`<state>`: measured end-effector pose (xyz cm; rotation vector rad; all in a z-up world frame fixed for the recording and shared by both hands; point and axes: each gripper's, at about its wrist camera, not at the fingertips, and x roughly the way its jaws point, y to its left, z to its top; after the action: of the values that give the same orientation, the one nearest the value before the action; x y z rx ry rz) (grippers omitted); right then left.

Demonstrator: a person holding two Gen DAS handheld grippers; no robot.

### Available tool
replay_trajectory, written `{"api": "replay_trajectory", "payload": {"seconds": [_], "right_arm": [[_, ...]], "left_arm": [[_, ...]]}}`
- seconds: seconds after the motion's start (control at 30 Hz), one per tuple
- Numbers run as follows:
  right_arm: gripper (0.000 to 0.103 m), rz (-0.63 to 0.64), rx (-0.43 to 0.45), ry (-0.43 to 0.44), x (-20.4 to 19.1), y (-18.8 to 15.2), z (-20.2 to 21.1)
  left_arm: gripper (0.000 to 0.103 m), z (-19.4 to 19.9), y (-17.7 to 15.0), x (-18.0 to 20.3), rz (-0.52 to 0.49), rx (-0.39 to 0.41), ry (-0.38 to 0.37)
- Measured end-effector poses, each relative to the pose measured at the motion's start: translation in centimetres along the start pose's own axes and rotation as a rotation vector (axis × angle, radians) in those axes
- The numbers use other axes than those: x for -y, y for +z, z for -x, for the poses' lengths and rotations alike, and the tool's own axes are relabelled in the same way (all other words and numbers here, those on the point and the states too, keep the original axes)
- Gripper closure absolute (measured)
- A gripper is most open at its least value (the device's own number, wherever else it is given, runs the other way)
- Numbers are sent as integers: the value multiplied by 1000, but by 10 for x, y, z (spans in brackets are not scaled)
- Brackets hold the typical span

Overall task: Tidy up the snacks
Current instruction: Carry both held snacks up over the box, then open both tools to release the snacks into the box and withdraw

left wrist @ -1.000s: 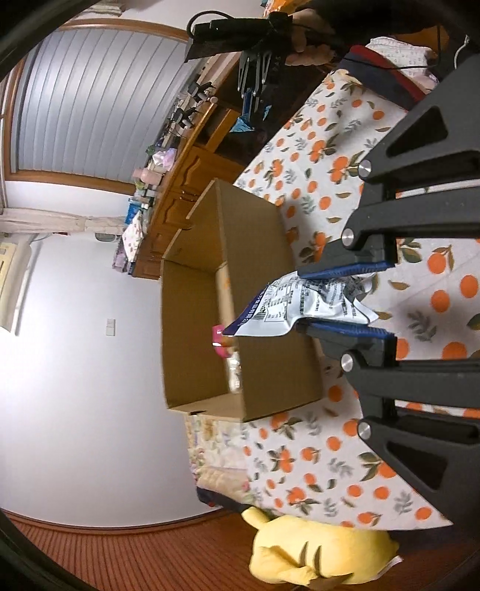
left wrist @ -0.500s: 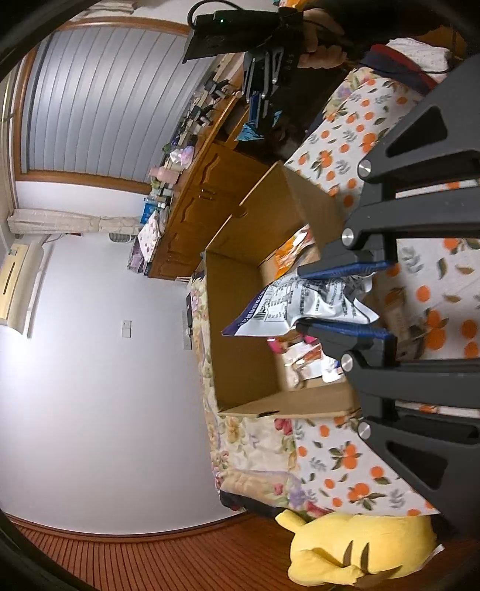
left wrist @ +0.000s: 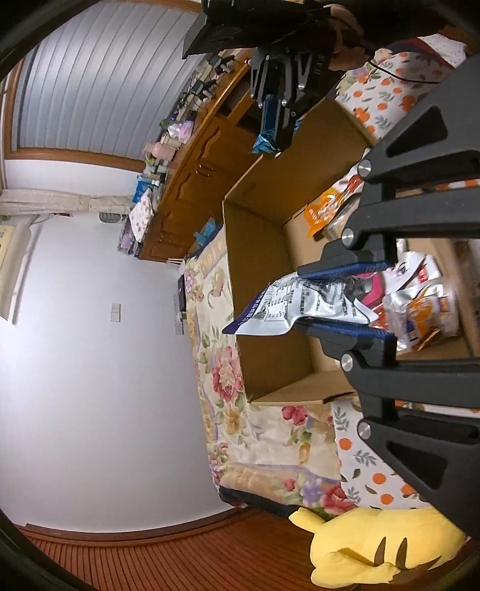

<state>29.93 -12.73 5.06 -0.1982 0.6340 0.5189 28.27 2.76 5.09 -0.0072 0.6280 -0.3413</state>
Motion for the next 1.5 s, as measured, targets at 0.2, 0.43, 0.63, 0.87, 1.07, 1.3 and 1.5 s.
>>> {"api": "replay_trajectory", "payload": {"seconds": [0.2,0.43,0.63,0.87,1.07,1.3,1.5], "right_arm": [[82,8,-27,-1,6,4,-26],[80,0,-49,-9,9,4,-37],[75,8,-62,-16,5,4,-42],[62,-13,-63,-19,6,3,-40],[60,-26,-48,-24,0,4,-25],[59,-25,-19,-44,-15,4,4],[58,-24,10,-50,-34,-1,34]], "left_arm": [[84,-28,8,-8,-1,-36,26],[83,-45,12,-12,-4,-63,57],[80,-47,13,-13,-7,-55,64],[75,-43,9,-16,13,-57,65],[75,-22,3,-13,20,-46,80],[72,13,-11,-7,31,-30,104],[68,44,-24,1,28,-16,119]]}}
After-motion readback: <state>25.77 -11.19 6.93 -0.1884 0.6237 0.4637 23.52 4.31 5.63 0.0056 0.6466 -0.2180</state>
